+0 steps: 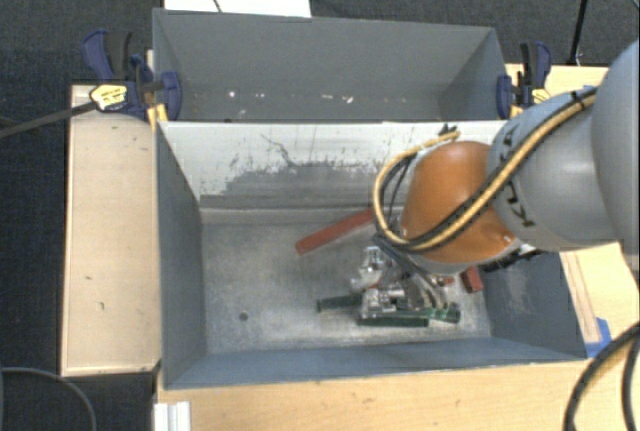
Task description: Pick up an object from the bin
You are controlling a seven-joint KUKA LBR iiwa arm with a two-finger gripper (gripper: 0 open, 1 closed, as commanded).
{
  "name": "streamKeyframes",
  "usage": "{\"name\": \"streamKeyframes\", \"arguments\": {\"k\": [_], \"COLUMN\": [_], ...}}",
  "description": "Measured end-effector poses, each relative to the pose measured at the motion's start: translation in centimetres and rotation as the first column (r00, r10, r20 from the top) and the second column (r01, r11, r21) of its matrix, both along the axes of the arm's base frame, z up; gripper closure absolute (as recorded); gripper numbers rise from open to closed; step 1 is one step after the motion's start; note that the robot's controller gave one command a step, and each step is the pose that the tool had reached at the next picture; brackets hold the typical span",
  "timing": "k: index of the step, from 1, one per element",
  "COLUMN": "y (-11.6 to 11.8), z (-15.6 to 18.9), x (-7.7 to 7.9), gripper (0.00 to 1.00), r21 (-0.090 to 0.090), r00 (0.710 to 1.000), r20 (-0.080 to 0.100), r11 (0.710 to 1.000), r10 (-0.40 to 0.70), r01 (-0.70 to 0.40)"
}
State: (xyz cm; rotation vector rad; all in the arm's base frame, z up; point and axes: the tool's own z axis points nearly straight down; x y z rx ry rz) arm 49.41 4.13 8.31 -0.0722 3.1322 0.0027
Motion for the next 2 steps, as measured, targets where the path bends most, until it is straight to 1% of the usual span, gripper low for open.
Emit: {"name": "streamKeyframes", "arguments": {"k": [1,2], "y": [-1.23,-1.22], "z": [16.55,16.34], "x": [2.0,1.9], "gripper": [1.0,1.0], "r21": [-0.002,-0.002], "r00": [1.0,1.0], "r20": [0.001,-0.004], "r11": [1.0,1.0], "r10": [0.024,0.024], "r01": [-0.024,-0.024]}}
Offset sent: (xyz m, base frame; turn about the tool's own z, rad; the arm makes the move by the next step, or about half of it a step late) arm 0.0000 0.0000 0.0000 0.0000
